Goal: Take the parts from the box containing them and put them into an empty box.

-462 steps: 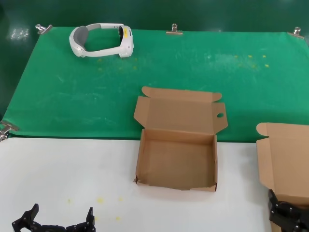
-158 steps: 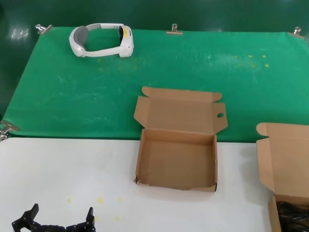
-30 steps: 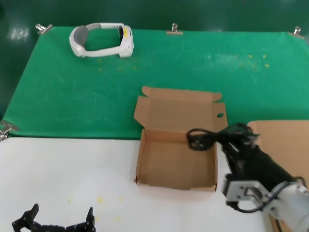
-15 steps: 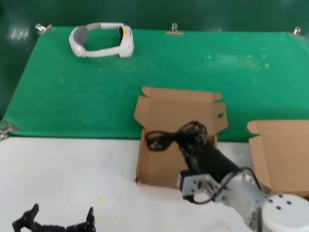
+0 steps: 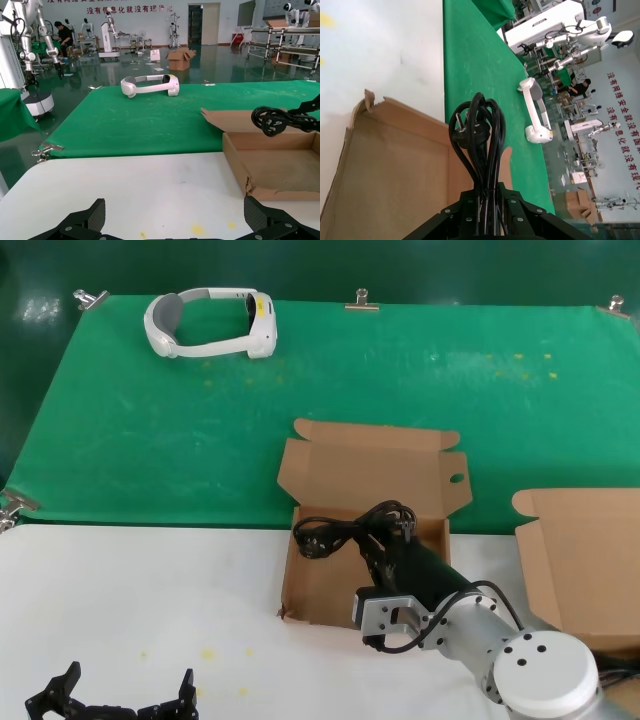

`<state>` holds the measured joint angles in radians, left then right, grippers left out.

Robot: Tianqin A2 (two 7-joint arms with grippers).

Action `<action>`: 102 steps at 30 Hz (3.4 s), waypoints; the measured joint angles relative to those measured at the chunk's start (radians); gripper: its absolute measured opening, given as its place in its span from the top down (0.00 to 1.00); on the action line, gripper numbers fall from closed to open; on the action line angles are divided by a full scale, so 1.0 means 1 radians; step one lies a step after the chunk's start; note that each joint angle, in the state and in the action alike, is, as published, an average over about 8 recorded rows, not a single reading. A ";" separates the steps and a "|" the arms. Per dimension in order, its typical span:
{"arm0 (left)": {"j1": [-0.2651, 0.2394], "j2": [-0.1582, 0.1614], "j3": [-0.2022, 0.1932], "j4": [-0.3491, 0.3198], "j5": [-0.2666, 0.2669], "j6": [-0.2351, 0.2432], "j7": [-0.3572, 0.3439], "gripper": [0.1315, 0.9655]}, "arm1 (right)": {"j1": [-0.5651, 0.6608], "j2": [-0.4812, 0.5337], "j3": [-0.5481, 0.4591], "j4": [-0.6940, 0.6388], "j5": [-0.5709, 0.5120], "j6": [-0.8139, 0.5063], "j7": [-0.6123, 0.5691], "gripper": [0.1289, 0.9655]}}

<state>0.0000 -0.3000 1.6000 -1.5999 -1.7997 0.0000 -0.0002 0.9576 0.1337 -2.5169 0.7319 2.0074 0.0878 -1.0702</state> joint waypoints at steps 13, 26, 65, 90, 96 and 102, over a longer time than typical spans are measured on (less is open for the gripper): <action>0.000 0.000 0.000 0.000 0.000 0.000 0.000 0.00 | -0.017 0.083 -0.055 0.098 0.035 0.052 0.052 0.78; 0.000 0.000 0.000 0.000 0.000 0.000 0.000 0.00 | -0.034 0.321 -0.190 0.416 0.360 0.243 -0.073 0.57; 0.000 0.000 0.000 0.000 0.000 0.000 0.000 0.00 | -0.444 0.746 0.128 0.991 0.471 0.447 0.104 0.00; 0.000 0.000 0.000 0.000 0.000 0.000 0.000 0.00 | -0.636 0.529 0.423 0.945 0.217 0.247 0.465 0.00; 0.000 0.000 0.000 0.000 0.000 0.000 0.000 0.00 | -0.683 0.476 0.496 0.934 0.155 0.198 0.554 0.00; 0.000 0.000 0.000 0.000 0.000 0.000 0.000 0.00 | -0.729 0.424 0.566 0.923 0.094 0.150 0.640 0.00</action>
<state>0.0000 -0.3000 1.6000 -1.6000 -1.7998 0.0000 -0.0001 0.2283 0.5579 -1.9506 1.6546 2.1016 0.2380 -0.4299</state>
